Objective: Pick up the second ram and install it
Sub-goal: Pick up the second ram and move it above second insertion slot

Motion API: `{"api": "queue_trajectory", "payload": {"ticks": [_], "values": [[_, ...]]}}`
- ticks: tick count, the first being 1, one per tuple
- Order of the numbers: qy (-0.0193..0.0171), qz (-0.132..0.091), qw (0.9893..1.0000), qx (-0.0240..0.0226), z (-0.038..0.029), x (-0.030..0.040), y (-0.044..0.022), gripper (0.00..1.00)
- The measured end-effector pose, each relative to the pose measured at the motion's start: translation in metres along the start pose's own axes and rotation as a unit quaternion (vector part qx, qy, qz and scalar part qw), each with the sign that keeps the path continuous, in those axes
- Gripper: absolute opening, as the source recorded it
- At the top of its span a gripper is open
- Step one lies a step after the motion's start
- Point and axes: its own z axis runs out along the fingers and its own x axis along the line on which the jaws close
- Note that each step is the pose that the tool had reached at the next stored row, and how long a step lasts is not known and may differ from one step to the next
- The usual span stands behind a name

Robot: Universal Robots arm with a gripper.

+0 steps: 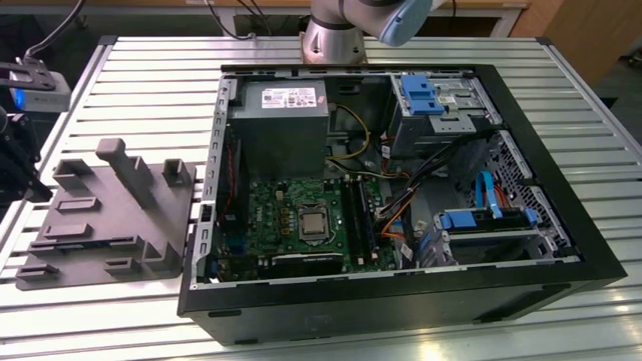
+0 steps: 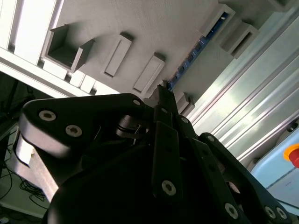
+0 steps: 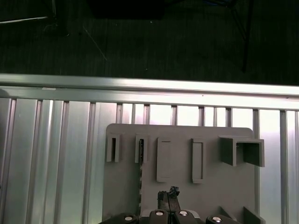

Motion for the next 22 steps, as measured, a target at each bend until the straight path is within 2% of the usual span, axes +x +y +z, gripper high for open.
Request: {"api": "queue_trajectory", "payload": {"ticks": [22], "values": [[0.0000,0.000,1.0000,0.0000,0.0075,0.0016,-0.0003,0.11]]}}
